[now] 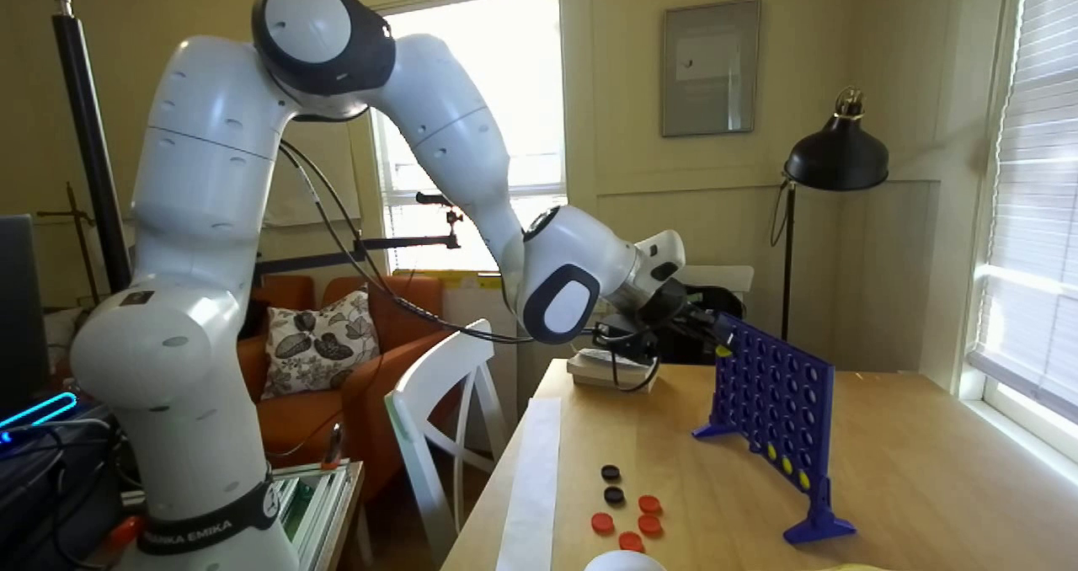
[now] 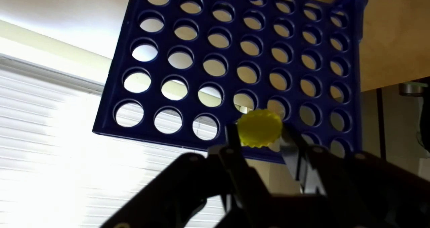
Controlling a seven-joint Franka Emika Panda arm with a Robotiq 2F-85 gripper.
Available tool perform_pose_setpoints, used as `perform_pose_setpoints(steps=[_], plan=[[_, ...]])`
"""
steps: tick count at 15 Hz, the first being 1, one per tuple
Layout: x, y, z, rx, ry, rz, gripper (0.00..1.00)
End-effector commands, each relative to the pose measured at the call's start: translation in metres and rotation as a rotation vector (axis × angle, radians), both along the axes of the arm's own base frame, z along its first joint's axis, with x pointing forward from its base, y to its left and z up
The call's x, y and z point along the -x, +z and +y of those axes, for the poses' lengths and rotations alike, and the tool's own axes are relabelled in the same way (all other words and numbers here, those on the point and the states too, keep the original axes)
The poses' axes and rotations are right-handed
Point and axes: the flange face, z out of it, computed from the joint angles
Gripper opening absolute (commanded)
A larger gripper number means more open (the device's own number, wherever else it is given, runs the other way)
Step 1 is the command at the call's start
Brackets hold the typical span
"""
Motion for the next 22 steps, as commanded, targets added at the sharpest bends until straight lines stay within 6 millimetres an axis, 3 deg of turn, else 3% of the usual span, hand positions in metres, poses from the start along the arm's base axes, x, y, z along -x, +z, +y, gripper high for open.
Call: perform_pose_setpoints(steps=[1,14,22], plan=[[0.003,0.011,0.001,-0.001,0.003,-0.047,0.11],[-0.014,0.026,-0.004,-0.065,0.004,-0.134,0.11],[-0.019,0.02,-0.004,-0.082,0.006,-0.173,0.11]])
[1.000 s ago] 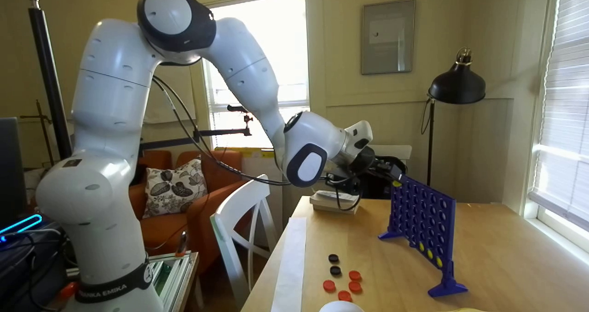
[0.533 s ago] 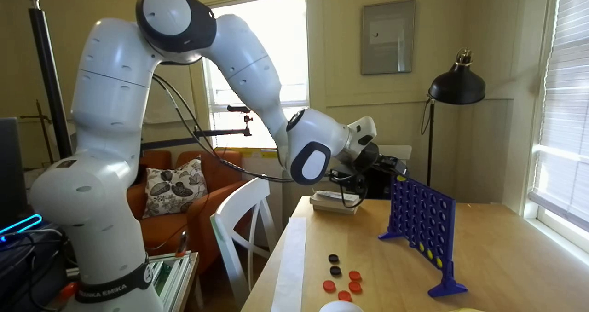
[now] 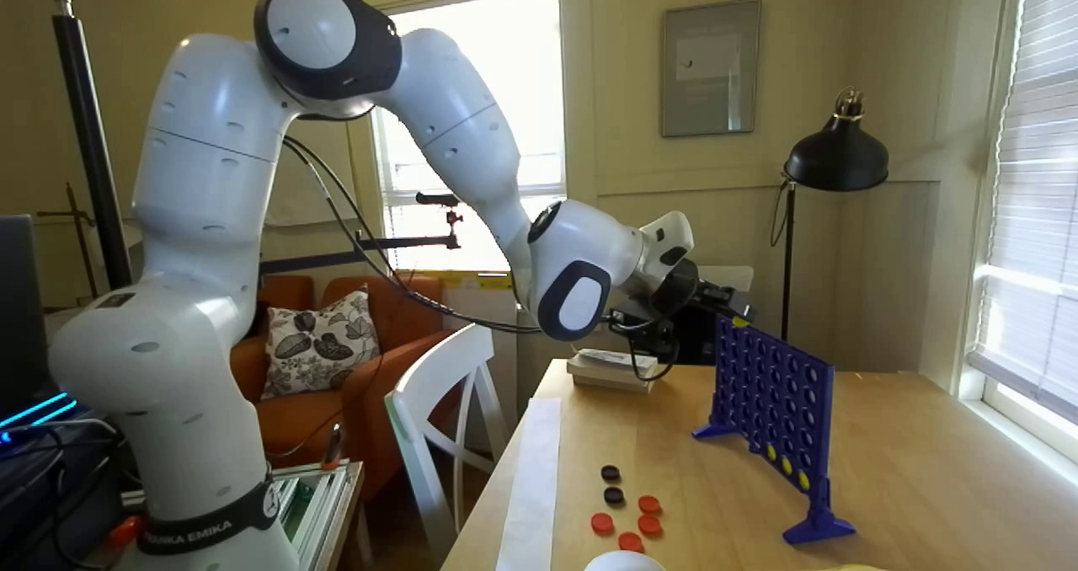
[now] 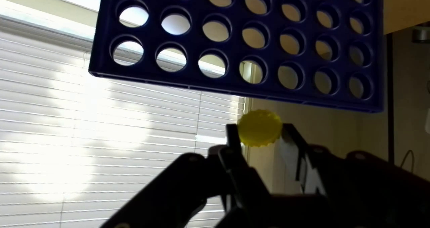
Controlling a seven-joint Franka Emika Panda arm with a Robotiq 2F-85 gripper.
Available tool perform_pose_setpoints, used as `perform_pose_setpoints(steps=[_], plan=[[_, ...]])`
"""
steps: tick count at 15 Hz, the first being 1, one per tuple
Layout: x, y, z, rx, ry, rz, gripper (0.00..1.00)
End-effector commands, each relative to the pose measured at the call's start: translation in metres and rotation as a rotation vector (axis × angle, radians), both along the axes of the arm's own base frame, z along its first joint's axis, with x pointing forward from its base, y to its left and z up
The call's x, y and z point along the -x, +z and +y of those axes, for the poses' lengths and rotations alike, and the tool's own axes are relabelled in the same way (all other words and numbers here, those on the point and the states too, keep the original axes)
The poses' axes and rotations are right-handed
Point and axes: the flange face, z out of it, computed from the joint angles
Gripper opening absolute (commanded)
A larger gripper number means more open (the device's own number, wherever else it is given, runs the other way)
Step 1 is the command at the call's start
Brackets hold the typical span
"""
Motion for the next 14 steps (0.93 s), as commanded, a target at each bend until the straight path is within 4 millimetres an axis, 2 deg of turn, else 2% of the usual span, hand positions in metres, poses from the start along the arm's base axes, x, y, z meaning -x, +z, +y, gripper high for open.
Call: perform_pose_setpoints(steps=[1,14], plan=[[-0.005,-0.005,-0.002,-0.022,0.006,-0.044,0.11],[-0.019,-0.019,-0.01,-0.05,0.006,-0.1,0.11]])
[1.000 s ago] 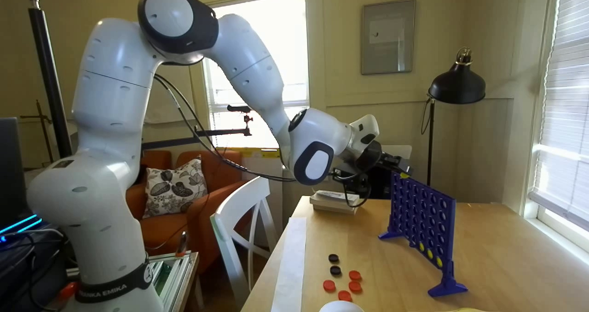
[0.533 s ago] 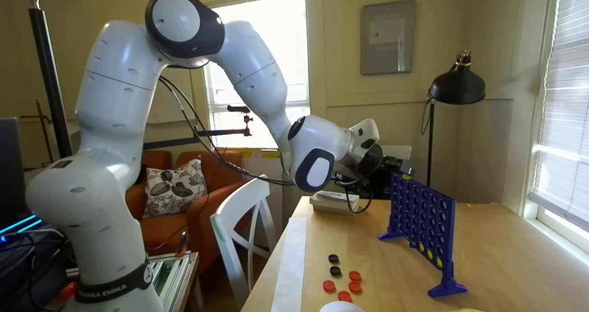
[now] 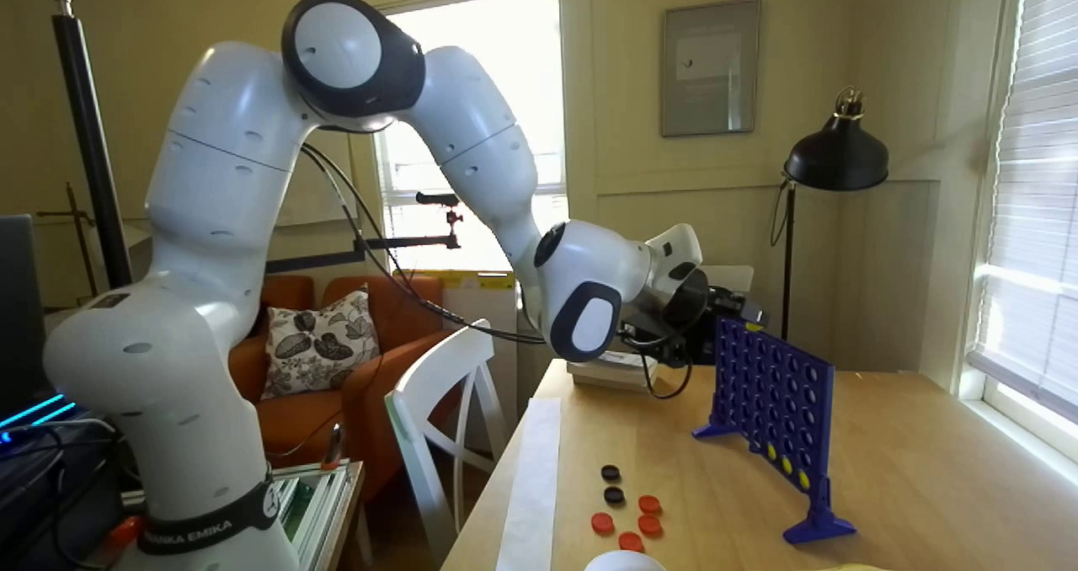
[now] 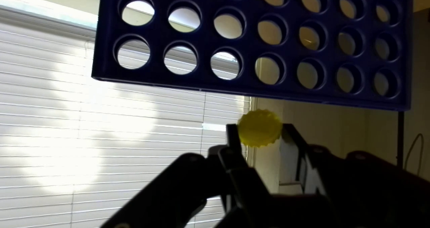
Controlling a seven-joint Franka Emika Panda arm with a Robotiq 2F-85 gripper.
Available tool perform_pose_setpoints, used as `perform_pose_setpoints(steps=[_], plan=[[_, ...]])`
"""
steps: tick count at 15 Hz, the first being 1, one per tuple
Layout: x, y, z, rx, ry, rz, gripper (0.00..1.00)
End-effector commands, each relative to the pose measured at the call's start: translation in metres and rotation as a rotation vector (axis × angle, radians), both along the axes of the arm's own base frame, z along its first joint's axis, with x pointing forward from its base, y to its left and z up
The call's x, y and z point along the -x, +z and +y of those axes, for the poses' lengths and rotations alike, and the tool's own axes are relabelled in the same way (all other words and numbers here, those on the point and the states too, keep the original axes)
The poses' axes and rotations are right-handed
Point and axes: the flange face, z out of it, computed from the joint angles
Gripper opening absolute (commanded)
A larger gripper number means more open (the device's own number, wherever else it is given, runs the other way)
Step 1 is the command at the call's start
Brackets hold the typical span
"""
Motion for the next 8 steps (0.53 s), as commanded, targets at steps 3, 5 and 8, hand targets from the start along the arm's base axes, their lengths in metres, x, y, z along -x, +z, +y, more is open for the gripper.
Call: perform_pose_setpoints(steps=[3,5,8], plan=[[-0.015,-0.005,0.0,-0.027,0.018,-0.031,0.11],[-0.018,-0.006,0.001,-0.029,0.02,-0.034,0.11],[-0.022,-0.008,0.002,-0.03,0.026,-0.038,0.11]])
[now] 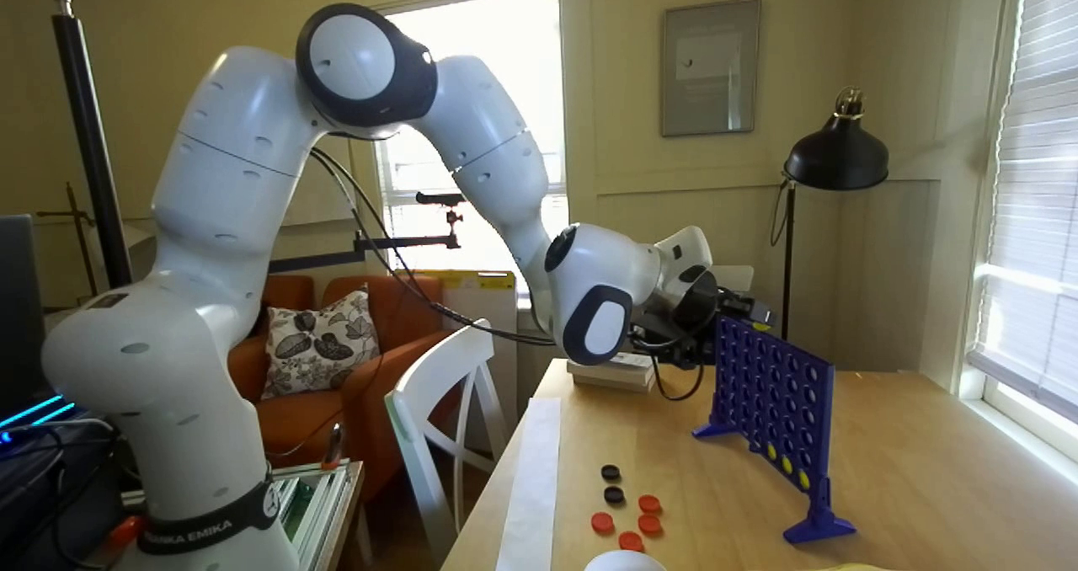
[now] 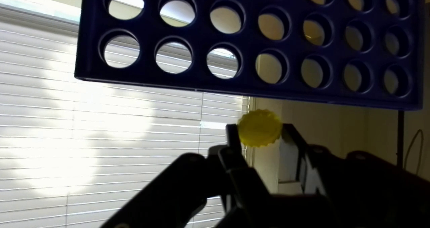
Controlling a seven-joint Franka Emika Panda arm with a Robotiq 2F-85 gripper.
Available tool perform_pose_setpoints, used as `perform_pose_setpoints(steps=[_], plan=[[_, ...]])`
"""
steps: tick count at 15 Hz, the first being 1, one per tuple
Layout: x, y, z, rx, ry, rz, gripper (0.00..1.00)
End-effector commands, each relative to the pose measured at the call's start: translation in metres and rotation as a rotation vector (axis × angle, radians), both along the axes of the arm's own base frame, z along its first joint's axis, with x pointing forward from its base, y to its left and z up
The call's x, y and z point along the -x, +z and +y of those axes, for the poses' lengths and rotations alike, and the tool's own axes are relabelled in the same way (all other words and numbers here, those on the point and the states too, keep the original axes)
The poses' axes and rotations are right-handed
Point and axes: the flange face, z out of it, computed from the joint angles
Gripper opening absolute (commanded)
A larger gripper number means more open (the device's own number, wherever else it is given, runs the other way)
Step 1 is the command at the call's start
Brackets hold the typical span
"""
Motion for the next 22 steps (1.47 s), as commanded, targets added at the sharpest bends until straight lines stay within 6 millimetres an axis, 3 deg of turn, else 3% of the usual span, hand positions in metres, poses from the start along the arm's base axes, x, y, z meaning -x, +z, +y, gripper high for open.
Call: perform_pose_setpoints(steps=[1,22], plan=[[-0.009,-0.004,0.001,-0.02,0.02,-0.026,0.11],[-0.021,-0.017,0.003,-0.015,0.034,-0.027,0.11]])
